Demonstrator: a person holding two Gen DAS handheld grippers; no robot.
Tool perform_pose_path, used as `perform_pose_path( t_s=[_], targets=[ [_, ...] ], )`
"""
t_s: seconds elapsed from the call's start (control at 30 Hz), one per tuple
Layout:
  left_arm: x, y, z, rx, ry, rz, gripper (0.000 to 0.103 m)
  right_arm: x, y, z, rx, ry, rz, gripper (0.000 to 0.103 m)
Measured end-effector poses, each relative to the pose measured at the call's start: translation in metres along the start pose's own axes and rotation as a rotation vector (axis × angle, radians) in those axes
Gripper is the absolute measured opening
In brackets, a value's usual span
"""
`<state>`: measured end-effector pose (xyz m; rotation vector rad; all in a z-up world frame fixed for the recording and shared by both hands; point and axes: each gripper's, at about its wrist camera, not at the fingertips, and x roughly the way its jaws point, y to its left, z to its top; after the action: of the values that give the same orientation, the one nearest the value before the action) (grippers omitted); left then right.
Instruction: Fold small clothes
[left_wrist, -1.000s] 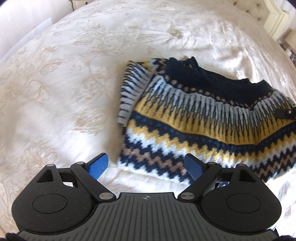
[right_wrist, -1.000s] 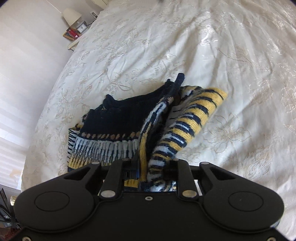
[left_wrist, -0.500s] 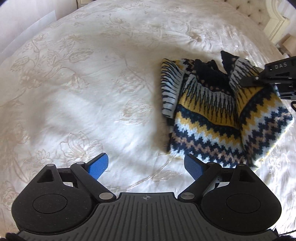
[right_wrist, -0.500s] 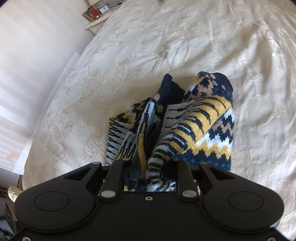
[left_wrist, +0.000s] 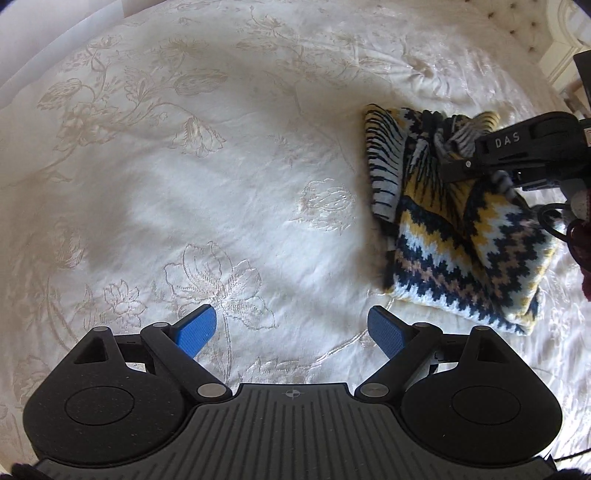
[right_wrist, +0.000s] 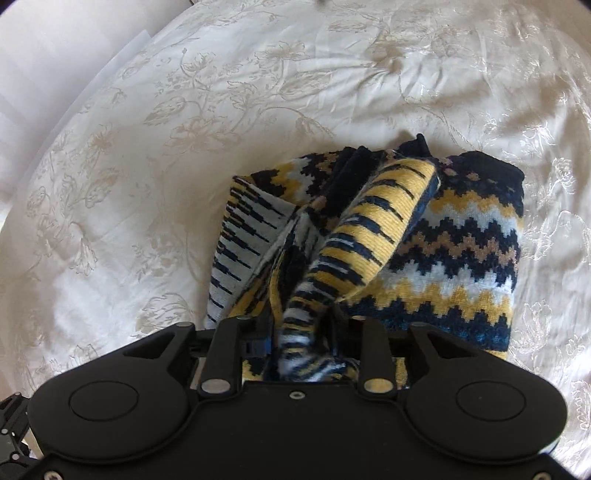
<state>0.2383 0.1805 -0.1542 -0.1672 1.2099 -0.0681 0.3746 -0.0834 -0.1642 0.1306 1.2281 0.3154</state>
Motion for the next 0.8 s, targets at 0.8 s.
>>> perform_pose_path(
  t_s=[0.8],
  targets=[
    [0.024,-0.038,0.103,0.050,0.002,-0.151,0.089,-0.042,0.051,-0.140,-0.565,-0.243,-0.175,0.085]
  ],
)
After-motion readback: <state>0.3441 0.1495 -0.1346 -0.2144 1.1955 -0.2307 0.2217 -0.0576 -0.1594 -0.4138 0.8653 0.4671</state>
